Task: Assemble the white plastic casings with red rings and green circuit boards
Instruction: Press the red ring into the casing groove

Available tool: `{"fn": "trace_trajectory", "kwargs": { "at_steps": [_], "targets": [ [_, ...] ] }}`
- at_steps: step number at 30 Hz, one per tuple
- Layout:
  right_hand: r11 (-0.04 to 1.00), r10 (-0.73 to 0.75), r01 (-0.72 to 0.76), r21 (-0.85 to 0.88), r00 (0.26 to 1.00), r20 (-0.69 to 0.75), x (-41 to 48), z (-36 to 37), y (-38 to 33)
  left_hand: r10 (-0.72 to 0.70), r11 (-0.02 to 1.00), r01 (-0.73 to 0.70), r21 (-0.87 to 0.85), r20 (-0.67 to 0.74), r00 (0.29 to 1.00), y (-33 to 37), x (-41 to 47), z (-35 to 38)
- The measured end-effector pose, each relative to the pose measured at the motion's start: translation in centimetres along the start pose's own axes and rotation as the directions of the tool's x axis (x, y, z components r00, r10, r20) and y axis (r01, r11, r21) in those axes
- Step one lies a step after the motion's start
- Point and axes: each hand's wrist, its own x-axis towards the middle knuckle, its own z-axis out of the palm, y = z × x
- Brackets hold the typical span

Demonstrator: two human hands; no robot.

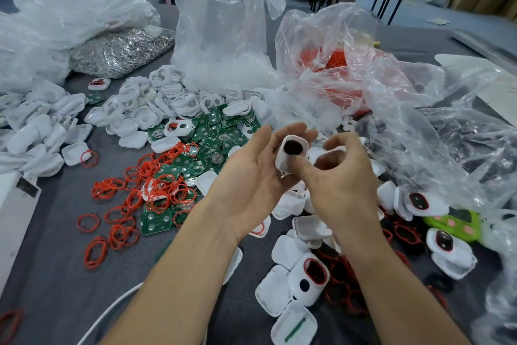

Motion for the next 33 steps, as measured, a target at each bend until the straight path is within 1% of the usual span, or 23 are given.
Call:
{"fn": "trace_trajectory", "kwargs": {
  "at_steps": [2,4,7,11,13,15,17,18,19,22,25,26,30,32,33],
  "targets": [
    [0.999,0.031,-0.033,0.021,0.995,0.099,0.2,0.0,0.2,0.033,0.999,-0.033,-0.009,0.009,0.999,-0.1,0.0,0.2],
    [0.998,0.008,-0.017,0.067,0.99,0.143,0.2,0.1,0.3,0.055,0.998,-0.055,0.033,-0.001,0.998,-0.4,0.0,0.4],
    [0.989,-0.032,0.009,0.148,0.988,0.154,0.1,0.3,0.3,0.084,0.992,-0.084,0.097,0.0,0.996,-0.8,-0.1,0.6],
    [0.94,-0.058,-0.011,0.342,0.98,0.191,0.5,-0.2,0.2,0.117,0.982,-0.122,0.143,0.045,0.992,-0.6,-0.1,0.5],
    [0.935,-0.094,0.025,0.355,0.98,0.178,0.8,-0.5,0.3,0.125,0.963,-0.125,0.238,0.017,0.992,-0.6,0.0,0.3],
    [0.942,-0.111,0.062,0.331,0.985,0.134,1.2,-0.7,0.5,0.169,0.901,-0.126,0.415,-0.067,0.983,-0.9,-0.1,0.2],
    [0.949,-0.116,0.08,0.305,0.988,0.102,1.5,-1.0,0.8,0.283,0.777,-0.142,0.613,-0.14,0.949,-1.3,0.0,0.1],
    [0.951,-0.116,0.083,0.299,0.988,0.097,1.6,-1.0,0.9,0.319,0.733,-0.145,0.664,-0.148,0.936,-1.5,0.0,0.0],
    [0.952,-0.118,0.086,0.295,0.988,0.095,1.7,-1.1,1.0,0.33,0.716,-0.144,0.683,-0.15,0.932,-1.6,0.0,-0.1],
    [0.952,-0.138,0.105,0.286,0.985,0.099,1.8,-1.2,1.2,0.316,0.74,-0.133,0.659,-0.166,0.934,-1.4,0.0,0.0],
    [0.941,-0.173,0.117,0.316,0.972,0.156,1.8,-1.2,1.1,0.344,0.729,-0.113,0.676,-0.218,0.914,-1.4,0.0,0.0],
    [0.932,-0.173,0.1,0.349,0.968,0.184,1.7,-1.2,1.0,0.352,0.725,-0.11,0.68,-0.23,0.907,-1.4,0.0,0.0],
    [0.867,-0.109,-0.058,0.495,0.948,0.3,1.7,-1.5,0.8,0.356,0.745,-0.108,0.659,-0.256,0.899,-1.0,-0.2,0.1],
    [0.85,-0.094,-0.092,0.518,0.942,0.322,1.7,-1.6,0.8,0.356,0.759,-0.113,0.642,-0.263,0.897,-0.9,-0.3,0.1],
    [0.851,-0.096,-0.087,0.517,0.943,0.318,1.7,-1.6,0.7,0.357,0.76,-0.116,0.64,-0.262,0.896,-0.9,-0.3,0.1]
  ]
}}
